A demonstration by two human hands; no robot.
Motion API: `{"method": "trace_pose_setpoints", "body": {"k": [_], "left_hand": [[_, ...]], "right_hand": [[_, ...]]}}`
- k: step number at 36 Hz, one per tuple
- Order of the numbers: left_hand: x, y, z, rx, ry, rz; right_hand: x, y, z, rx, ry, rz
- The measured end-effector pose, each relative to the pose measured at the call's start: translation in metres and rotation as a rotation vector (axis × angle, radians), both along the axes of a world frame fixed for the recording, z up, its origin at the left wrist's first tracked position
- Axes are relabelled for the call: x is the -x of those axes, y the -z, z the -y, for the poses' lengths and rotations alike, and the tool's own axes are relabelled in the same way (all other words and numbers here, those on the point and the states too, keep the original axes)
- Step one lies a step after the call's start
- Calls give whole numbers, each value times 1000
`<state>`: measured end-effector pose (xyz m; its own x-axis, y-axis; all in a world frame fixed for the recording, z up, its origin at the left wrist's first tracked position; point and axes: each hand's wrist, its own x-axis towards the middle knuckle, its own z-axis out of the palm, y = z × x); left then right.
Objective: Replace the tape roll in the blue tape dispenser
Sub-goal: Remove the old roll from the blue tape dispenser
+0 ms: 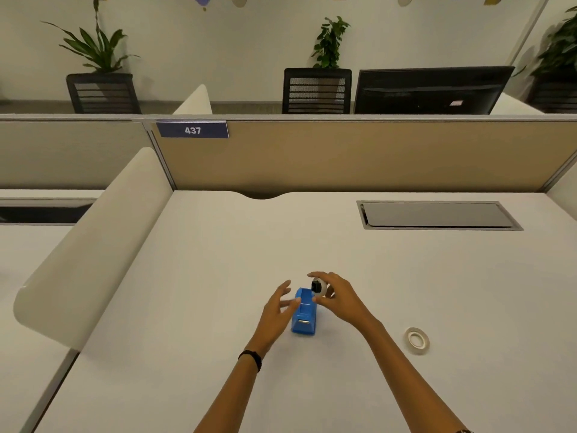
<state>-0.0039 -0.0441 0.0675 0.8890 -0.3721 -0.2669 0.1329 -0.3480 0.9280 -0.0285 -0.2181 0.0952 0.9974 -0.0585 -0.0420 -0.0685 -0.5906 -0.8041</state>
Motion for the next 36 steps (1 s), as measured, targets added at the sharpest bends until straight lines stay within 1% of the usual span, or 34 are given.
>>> {"method": "trace_pose_setpoints", "body": {"k": [3, 6, 10, 20, 25, 29, 36], "left_hand": [[7, -14, 7, 83, -19, 17], [14, -27, 12, 174, 2, -11], [24, -36, 14, 238, -4, -14], [49, -34, 19, 247, -106, -4], [50, -36, 17, 247, -138, 3], [51, -39, 17, 258, -157, 10], [56, -44, 19, 342, -251, 3]], "right_hand": [[10, -2, -1, -73, 6, 15], [20, -2, -2, -128, 31, -4], [32, -3, -5, -188, 63, -24], [55, -13, -19, -327, 60, -38], [61, -19, -25, -359, 72, -49], [59, -21, -26, -358, 130, -47], [56, -24, -26, -359, 191, -44]]}}
